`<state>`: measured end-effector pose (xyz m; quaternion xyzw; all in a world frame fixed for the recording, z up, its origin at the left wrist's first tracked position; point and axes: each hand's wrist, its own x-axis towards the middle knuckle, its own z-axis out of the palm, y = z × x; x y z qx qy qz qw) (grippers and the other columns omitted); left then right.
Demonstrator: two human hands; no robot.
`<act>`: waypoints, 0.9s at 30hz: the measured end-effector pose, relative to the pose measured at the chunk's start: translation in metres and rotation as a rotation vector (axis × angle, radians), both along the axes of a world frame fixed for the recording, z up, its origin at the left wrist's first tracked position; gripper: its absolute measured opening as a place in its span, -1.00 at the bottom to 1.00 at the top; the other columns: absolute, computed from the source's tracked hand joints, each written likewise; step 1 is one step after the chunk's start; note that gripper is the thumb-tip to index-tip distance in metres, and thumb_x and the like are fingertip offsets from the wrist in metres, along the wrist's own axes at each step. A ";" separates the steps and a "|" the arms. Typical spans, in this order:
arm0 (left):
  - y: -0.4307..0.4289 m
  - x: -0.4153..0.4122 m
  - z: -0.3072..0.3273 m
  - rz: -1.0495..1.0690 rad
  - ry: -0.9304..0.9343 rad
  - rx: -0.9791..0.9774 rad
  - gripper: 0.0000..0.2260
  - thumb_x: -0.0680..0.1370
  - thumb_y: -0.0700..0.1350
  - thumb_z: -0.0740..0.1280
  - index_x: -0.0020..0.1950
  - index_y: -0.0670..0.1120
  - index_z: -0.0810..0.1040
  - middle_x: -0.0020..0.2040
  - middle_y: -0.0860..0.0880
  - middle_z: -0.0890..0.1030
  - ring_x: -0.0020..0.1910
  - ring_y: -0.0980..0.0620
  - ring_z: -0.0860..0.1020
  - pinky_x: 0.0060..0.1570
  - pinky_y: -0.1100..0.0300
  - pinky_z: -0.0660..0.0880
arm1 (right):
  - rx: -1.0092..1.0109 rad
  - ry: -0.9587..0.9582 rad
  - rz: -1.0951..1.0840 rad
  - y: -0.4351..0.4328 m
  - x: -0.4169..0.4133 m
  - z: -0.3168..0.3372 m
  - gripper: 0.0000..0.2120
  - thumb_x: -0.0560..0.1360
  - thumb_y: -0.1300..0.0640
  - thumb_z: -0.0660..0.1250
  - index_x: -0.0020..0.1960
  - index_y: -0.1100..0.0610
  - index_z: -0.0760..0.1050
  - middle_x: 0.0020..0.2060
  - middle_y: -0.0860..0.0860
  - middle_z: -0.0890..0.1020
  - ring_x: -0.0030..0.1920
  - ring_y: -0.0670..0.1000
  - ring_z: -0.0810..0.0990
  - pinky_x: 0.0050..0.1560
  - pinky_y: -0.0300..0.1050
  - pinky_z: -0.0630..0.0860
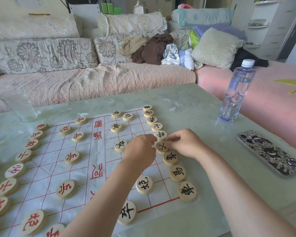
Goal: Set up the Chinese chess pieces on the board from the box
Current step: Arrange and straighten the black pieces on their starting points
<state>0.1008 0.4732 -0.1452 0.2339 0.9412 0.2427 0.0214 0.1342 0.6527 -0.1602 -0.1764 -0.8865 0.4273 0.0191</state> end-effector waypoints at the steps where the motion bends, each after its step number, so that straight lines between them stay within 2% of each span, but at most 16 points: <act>1: 0.002 -0.001 0.000 0.002 -0.009 0.007 -0.71 0.51 -0.15 0.32 0.20 0.10 0.55 0.08 0.15 0.63 0.10 0.04 0.57 0.06 0.07 0.54 | -0.008 0.003 0.017 0.000 0.001 0.000 -0.92 0.36 -0.06 0.52 -0.22 -0.19 0.62 -0.10 -0.19 0.69 -0.02 -0.12 0.65 0.13 -0.08 0.58; 5: 0.006 -0.003 -0.002 -0.011 -0.025 0.024 -0.80 0.48 -0.12 0.39 0.08 0.07 0.60 -0.04 0.13 0.65 0.01 0.05 0.59 -0.05 0.13 0.56 | 0.019 0.063 0.008 -0.001 0.001 -0.004 -0.89 0.43 0.00 0.51 -0.18 -0.19 0.62 -0.13 -0.19 0.69 -0.01 -0.10 0.65 0.14 -0.05 0.58; 8: 0.007 -0.004 -0.003 -0.014 -0.027 0.035 -0.80 0.47 -0.05 0.44 0.08 0.05 0.60 -0.05 0.13 0.64 -0.03 0.06 0.58 -0.09 0.15 0.55 | 0.063 0.084 -0.037 0.003 0.001 -0.003 -0.93 0.47 0.01 0.45 -0.13 -0.17 0.63 -0.12 -0.20 0.68 0.01 -0.08 0.64 0.13 -0.04 0.57; 11: 0.006 -0.005 -0.003 -0.011 -0.011 0.037 -0.77 0.47 -0.03 0.44 0.11 0.08 0.57 0.00 0.15 0.62 -0.01 0.07 0.56 -0.11 0.18 0.52 | 0.036 0.047 -0.011 0.006 0.003 0.001 -0.91 0.45 -0.04 0.44 -0.22 -0.21 0.65 -0.16 -0.25 0.69 -0.01 -0.14 0.64 0.08 -0.10 0.57; 13: 0.005 -0.005 -0.004 -0.011 -0.014 0.046 -0.76 0.47 -0.02 0.44 0.12 0.10 0.58 0.01 0.16 0.63 0.01 0.08 0.56 -0.11 0.18 0.51 | 0.020 0.021 0.034 0.006 0.003 0.003 -0.85 0.43 0.00 0.47 -0.27 -0.22 0.64 -0.19 -0.26 0.68 -0.04 -0.17 0.64 0.06 -0.15 0.56; 18: 0.008 -0.004 -0.006 0.003 -0.020 0.069 -0.82 0.45 0.00 0.45 0.03 0.11 0.61 -0.02 0.17 0.64 -0.02 0.09 0.58 -0.09 0.15 0.54 | 0.014 0.026 0.028 0.003 -0.002 -0.005 -0.84 0.45 0.08 0.45 0.00 -0.12 0.71 -0.09 -0.21 0.72 0.01 -0.15 0.65 0.17 -0.10 0.57; 23: 0.007 -0.003 -0.006 0.022 -0.011 0.073 -0.88 0.44 0.03 0.45 -0.04 0.12 0.60 0.00 0.21 0.62 -0.12 0.10 0.55 -0.25 0.23 0.40 | 0.005 0.066 0.020 0.000 -0.001 -0.004 -0.83 0.49 0.10 0.43 -0.02 -0.14 0.71 -0.06 -0.19 0.72 0.01 -0.14 0.65 0.14 -0.13 0.57; 27: 0.006 -0.003 -0.007 0.020 -0.028 0.086 -0.87 0.44 0.03 0.46 -0.04 0.13 0.59 -0.02 0.21 0.62 -0.14 0.11 0.55 -0.25 0.23 0.42 | 0.014 0.061 0.007 -0.001 0.003 0.000 -0.85 0.50 0.08 0.41 0.00 -0.12 0.70 -0.03 -0.19 0.71 0.03 -0.14 0.64 0.11 -0.19 0.53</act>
